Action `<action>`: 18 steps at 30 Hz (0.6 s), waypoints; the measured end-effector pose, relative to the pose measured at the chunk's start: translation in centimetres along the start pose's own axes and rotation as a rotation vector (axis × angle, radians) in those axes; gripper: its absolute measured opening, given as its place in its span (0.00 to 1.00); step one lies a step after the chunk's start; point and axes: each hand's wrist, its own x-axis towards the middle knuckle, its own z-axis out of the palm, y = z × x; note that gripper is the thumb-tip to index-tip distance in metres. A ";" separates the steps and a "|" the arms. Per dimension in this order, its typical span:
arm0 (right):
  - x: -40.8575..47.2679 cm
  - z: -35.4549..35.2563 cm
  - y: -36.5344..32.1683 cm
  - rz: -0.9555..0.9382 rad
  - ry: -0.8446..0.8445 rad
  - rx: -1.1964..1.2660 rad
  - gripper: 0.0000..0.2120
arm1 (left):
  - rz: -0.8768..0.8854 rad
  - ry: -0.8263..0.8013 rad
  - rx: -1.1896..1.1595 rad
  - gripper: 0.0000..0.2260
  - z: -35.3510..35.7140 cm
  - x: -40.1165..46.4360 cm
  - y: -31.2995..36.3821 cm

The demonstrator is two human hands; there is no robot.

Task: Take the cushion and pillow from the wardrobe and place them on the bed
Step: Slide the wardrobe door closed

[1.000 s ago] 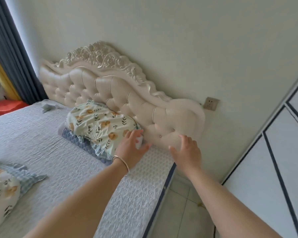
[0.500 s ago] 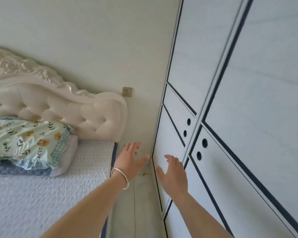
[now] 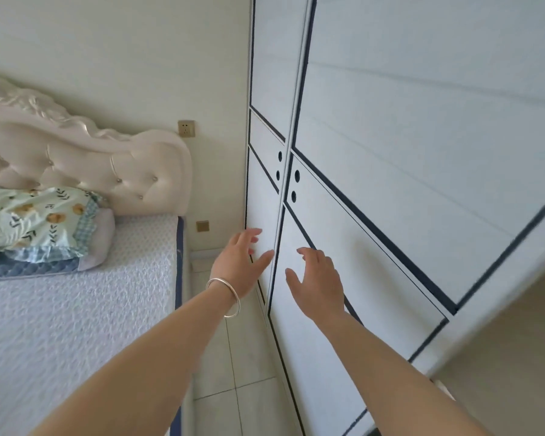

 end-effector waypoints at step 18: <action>-13.2 -12.9 3.7 0.140 0.398 0.019 0.14 | 0.376 -0.231 -0.094 0.18 5.3 -8.7 12.7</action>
